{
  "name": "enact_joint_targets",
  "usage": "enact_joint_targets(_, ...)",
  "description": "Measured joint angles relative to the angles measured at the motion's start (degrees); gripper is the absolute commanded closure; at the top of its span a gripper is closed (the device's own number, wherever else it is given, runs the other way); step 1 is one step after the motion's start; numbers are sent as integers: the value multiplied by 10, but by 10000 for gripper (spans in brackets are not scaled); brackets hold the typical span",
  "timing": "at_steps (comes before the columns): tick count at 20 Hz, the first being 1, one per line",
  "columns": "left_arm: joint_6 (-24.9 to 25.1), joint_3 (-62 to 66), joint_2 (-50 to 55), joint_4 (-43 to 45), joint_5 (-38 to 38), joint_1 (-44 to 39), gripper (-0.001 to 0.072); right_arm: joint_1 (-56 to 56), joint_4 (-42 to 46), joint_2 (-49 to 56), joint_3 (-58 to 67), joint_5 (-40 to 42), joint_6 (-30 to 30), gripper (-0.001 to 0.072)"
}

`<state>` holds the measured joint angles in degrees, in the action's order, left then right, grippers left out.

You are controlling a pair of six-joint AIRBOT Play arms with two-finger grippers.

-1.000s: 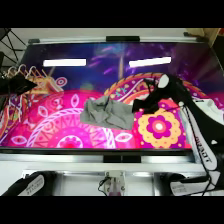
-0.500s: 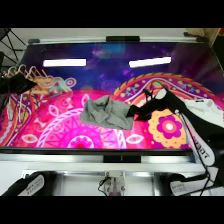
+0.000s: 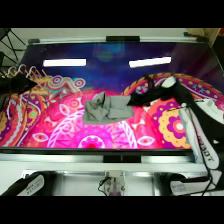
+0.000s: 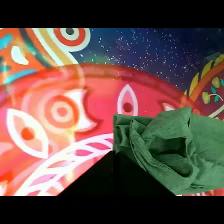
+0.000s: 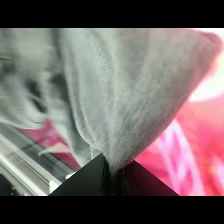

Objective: Fold the shirts.

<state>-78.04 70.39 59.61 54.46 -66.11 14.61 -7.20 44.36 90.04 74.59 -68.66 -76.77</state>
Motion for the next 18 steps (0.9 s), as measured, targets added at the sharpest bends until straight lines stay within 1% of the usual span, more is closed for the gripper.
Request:
enact_joint_targets(3,0,-13,4,0,3,0,676,45,14,-57,76,-20,-5,653)
enact_joint_targets(6,0,-25,5,0,5,0,676,103,58,-103,119,-28,-25,653)
enact_joint_targets(11,0,-34,6,0,5,0,676,226,101,-141,142,-26,-43,653)
enact_joint_targets(18,0,-36,6,0,3,0,676,390,123,-152,147,21,-50,653)
